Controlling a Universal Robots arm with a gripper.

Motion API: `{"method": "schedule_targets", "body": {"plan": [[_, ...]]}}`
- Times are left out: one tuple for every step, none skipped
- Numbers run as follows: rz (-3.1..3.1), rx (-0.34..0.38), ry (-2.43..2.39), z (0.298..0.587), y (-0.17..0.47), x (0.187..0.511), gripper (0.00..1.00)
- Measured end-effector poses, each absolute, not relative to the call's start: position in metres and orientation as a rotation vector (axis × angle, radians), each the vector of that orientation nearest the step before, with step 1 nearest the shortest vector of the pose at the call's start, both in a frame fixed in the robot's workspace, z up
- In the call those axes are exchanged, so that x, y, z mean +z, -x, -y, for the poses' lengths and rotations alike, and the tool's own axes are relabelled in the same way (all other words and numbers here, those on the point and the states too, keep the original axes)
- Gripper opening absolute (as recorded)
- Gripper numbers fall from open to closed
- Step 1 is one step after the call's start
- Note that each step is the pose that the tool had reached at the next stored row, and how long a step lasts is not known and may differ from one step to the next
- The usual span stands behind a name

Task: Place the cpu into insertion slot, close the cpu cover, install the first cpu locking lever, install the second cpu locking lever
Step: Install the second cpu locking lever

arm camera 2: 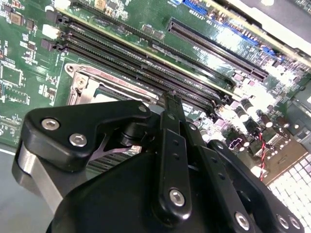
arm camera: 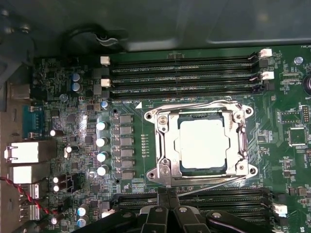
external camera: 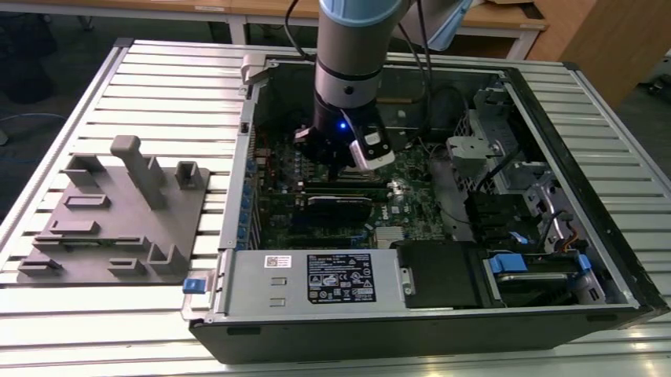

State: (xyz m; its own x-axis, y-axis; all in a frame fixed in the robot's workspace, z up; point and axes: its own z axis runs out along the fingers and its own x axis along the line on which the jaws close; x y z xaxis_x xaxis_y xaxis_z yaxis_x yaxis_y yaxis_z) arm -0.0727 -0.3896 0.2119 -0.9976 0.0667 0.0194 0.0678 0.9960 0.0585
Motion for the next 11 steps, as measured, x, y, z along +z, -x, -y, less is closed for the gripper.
{"method": "schedule_targets", "body": {"plan": [[3.121,-0.092,0.105,0.3896,0.0727,0.2119,0.11],[3.121,-0.092,0.105,0.3896,0.0728,0.2120,0.11],[3.121,-0.092,0.105,0.3896,0.0730,0.2117,0.11],[3.121,-0.093,0.105,0.3895,0.0734,0.2107,0.11],[3.121,-0.093,0.105,0.3896,0.0738,0.2098,0.11],[3.121,-0.092,0.105,0.3896,0.0738,0.2096,0.11],[3.121,-0.092,0.105,0.3896,0.0738,0.2096,0.11],[3.121,-0.092,0.105,0.3897,0.0738,0.2096,0.11],[3.121,-0.092,0.105,0.3897,0.0738,0.2096,0.11],[3.121,-0.093,0.105,0.3896,0.0738,0.2090,0.11],[3.121,-0.093,0.105,0.3896,0.0739,0.2083,0.11]]}}
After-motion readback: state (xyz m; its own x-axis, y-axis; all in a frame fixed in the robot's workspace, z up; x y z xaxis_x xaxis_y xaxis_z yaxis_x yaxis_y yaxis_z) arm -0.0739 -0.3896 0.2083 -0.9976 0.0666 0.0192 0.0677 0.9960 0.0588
